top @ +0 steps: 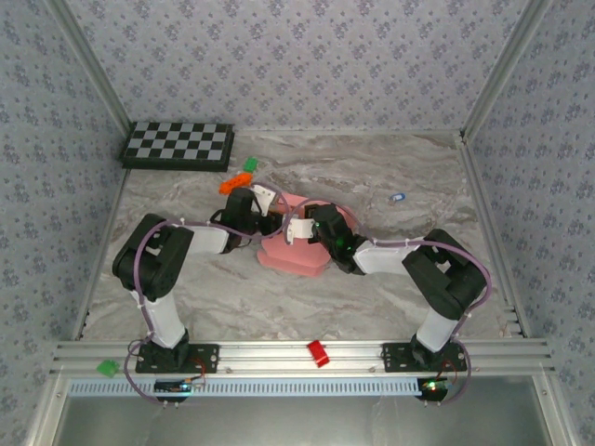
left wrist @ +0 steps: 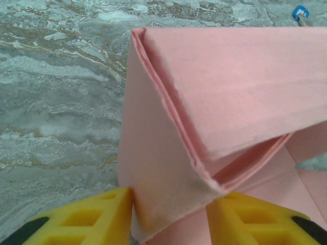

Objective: Fold the paper box

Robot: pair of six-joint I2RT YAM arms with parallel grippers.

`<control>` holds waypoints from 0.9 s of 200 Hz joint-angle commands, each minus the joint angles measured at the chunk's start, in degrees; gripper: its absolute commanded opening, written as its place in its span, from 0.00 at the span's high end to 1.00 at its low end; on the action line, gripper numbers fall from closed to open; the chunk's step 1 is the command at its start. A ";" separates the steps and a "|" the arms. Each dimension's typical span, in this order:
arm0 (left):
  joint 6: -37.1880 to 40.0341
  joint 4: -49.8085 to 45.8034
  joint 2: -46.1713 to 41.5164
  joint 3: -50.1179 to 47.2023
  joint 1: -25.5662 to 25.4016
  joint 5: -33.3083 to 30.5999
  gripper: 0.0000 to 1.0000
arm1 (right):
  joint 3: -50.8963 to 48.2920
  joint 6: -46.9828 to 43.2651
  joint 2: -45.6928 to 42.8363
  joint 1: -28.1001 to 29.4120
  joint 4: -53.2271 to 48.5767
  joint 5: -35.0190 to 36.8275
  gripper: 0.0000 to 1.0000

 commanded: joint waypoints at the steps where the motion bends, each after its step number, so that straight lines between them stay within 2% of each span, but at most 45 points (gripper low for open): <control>1: 0.43 1.96 1.80 2.28 -0.20 -1.66 0.58 | 1.06 1.32 0.18 0.45 -3.12 -0.96 1.00; 74: -0.65 1.91 4.71 5.96 -0.20 -3.86 0.61 | 1.52 1.86 -0.07 0.53 -4.77 -1.85 1.00; 144: -0.91 0.12 5.11 5.71 -0.24 -5.88 0.71 | 2.42 1.98 0.61 0.42 -5.68 -1.13 1.00; 164: -0.74 0.33 4.83 4.68 -0.22 -6.26 0.78 | 2.81 2.26 1.05 0.36 -5.68 -0.88 1.00; 180: -0.74 0.37 4.68 4.01 -0.23 -6.43 0.81 | 2.94 2.51 1.30 0.28 -5.88 -0.88 1.00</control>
